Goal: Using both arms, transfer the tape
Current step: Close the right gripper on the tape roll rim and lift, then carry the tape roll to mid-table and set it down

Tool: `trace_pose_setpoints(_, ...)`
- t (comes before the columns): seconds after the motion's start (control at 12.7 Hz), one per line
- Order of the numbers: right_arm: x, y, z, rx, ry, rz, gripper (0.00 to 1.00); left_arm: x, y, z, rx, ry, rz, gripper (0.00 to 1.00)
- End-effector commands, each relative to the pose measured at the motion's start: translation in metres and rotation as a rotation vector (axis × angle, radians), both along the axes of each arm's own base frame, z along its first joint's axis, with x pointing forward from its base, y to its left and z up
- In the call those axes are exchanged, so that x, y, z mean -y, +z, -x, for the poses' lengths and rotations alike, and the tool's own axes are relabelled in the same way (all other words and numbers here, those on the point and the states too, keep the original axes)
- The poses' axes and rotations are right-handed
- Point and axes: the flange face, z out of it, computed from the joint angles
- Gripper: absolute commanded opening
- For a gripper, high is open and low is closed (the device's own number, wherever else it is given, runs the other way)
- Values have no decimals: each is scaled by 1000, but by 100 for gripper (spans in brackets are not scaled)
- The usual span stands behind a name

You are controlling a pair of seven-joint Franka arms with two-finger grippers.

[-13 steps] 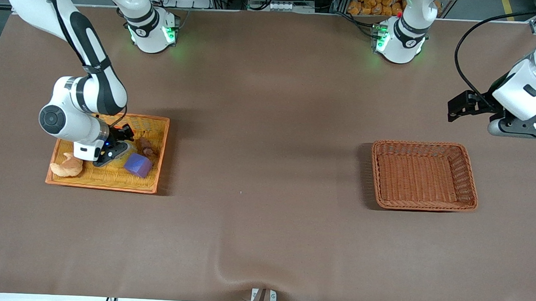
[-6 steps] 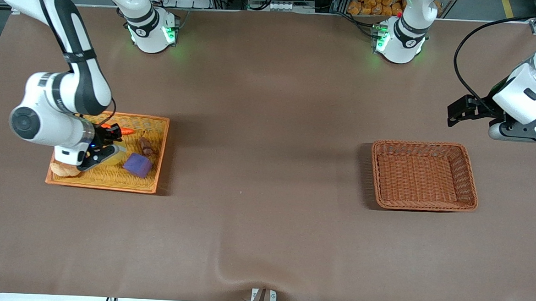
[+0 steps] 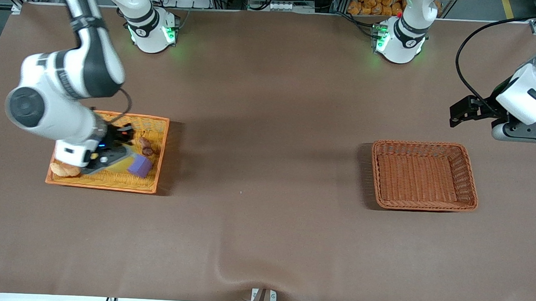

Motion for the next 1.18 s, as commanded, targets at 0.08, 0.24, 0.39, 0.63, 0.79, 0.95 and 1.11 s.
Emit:
trace_pose_setpoints(0.08,-188,-23,4,38,-133,43,0,-4,5,-3,9,-16,9,100)
trace_pose_setpoints(0.24,-283,-53,11,102,-254,13,0,-6,4,-3,6,-15,9,100)
trace_pose_setpoints(0.39,-345,-90,19,168,-341,-62,0,-10,4,-3,8,-7,11,100)
trace_pose_setpoints(0.63,-388,-155,42,163,-381,-133,0,-7,4,-3,8,-9,8,100)
trace_pose_setpoints(0.79,-391,-180,43,161,-422,-135,0,-10,4,-3,8,-10,9,100)
trace_pose_setpoints(0.95,-388,-186,43,154,-423,-127,0,-9,4,-3,7,-13,15,100)
trace_pose_setpoints(1.11,-382,-185,38,140,-439,-129,71,-10,4,-4,5,-12,18,100)
